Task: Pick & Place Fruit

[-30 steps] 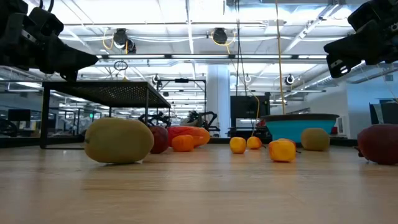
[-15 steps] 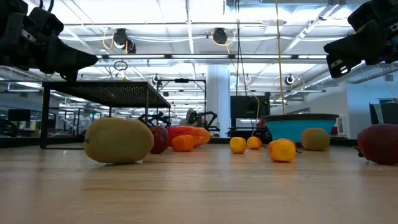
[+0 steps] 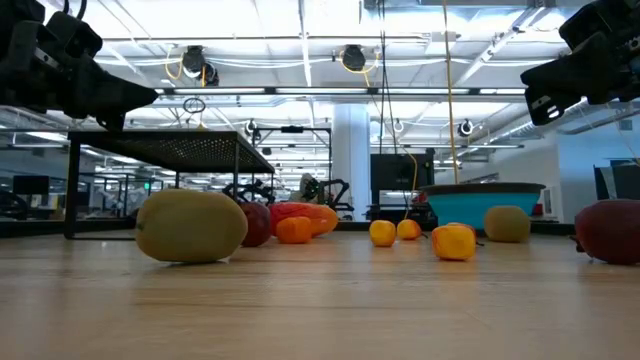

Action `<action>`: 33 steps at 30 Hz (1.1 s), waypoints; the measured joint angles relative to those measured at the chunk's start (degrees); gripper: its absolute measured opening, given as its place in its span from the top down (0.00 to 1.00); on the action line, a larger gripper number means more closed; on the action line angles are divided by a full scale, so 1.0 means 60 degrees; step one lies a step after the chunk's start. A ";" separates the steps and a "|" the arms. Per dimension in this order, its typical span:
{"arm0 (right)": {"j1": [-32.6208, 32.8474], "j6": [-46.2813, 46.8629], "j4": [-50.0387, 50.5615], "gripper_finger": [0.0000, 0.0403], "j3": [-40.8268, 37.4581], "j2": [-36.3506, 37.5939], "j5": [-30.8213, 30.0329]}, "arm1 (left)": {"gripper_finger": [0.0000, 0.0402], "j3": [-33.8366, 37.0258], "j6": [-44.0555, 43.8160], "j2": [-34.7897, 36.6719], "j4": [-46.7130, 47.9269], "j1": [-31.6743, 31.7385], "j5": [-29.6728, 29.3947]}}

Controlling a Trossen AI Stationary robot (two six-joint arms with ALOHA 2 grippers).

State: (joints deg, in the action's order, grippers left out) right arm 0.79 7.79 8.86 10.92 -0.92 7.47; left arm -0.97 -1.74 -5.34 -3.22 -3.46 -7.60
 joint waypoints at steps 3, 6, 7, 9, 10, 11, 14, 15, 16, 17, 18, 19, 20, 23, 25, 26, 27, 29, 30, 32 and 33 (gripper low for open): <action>0.0002 -0.0093 -0.0004 1.00 0.0004 0.0002 -0.0251 | 0.96 0.0000 -0.0001 0.0001 0.0001 0.0002 0.0000; 0.0002 0.0168 -0.0117 1.00 0.0000 -0.0002 -0.0241 | 0.96 0.0000 0.0000 0.0000 0.0003 0.0001 0.0000; 0.0002 0.0333 -0.0154 1.00 0.0000 0.0001 -0.0240 | 0.96 0.0000 -0.0004 0.0003 0.0000 0.0003 0.0000; 0.0002 0.0756 -0.0202 1.00 0.0003 0.0000 -0.0247 | 0.96 0.0000 0.0000 0.0004 0.0004 0.0000 0.0000; 0.0002 0.1011 -0.0253 1.00 0.0004 -0.0002 -0.0256 | 0.96 0.0000 0.0000 0.0004 0.0000 0.0001 0.0000; 0.0002 0.1290 -0.0338 1.00 0.0004 -0.0002 -0.0264 | 0.96 0.0000 0.0000 0.0004 0.0000 0.0000 0.0000; 0.0002 0.1653 -0.0591 1.00 0.0000 -0.0002 -0.0281 | 0.96 0.0000 0.0000 0.0002 0.0002 0.0000 0.0000; 0.0002 0.1589 -0.0726 1.00 0.0003 -0.0002 -0.0274 | 0.96 0.0000 -0.0001 0.0004 0.0002 0.0000 0.0000; 0.0002 0.1584 -0.0863 1.00 0.0003 -0.0002 -0.0276 | 0.96 0.0000 -0.0003 0.0003 0.0000 0.0000 0.0000; 0.0002 0.1597 -0.0986 1.00 0.0004 0.0002 -0.0277 | 0.96 0.0000 0.0000 0.0000 0.0000 0.0003 0.0000; 0.0002 0.1650 -0.1139 1.00 0.0004 0.0000 -0.0277 | 0.96 0.0000 -0.0003 0.0004 0.0004 0.0000 0.0000; 0.0002 0.1674 -0.1334 1.00 0.0003 -0.0003 -0.0277 | 0.96 0.0000 -0.0004 0.0004 0.0004 0.0004 0.0000; 0.0002 0.1669 -0.1557 1.00 0.0004 -0.0005 -0.0279 | 0.96 0.0000 0.0000 0.0003 0.0000 0.0000 0.0000; 0.0002 0.1319 -0.2108 1.00 0.0004 -0.0002 -0.0310 | 0.96 0.0000 -0.0001 0.0002 0.0000 0.0001 0.0000; 0.0002 0.1028 -0.2508 1.00 0.0004 -0.0005 -0.0310 | 0.96 0.0000 0.0000 0.0002 0.0002 0.0000 0.0000; 0.0002 0.0943 -0.2691 1.00 0.0004 -0.0002 -0.0316 | 0.96 0.0000 0.0000 0.0002 0.0002 0.0002 0.0000; 0.0002 0.0846 -0.2854 1.00 0.0004 -0.0002 -0.0390 | 0.96 0.0000 0.0000 0.0001 0.0000 0.0000 0.0000; 0.0002 0.0785 -0.3194 1.00 0.0004 -0.0005 -0.0631 | 0.96 0.0000 -0.0001 0.0004 0.0004 0.0000 0.0000; 0.0002 0.0788 -0.3439 1.00 0.0004 -0.0005 -0.0799 | 0.96 0.0000 0.0000 0.0003 0.0000 0.0000 0.0000; 0.0002 0.0809 -0.3869 1.00 0.0004 -0.0002 -0.1196 | 0.96 0.0000 0.0000 0.0003 0.0000 0.0003 0.0000; 0.0002 0.0823 -0.4012 1.00 0.0004 -0.0002 -0.1449 | 0.96 0.0000 0.0000 0.0004 0.0004 0.0000 0.0000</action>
State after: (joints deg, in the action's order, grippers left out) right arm 0.80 12.73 -15.21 10.94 -0.93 -1.23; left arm -0.97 -1.74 -5.32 -3.20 -3.46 -7.60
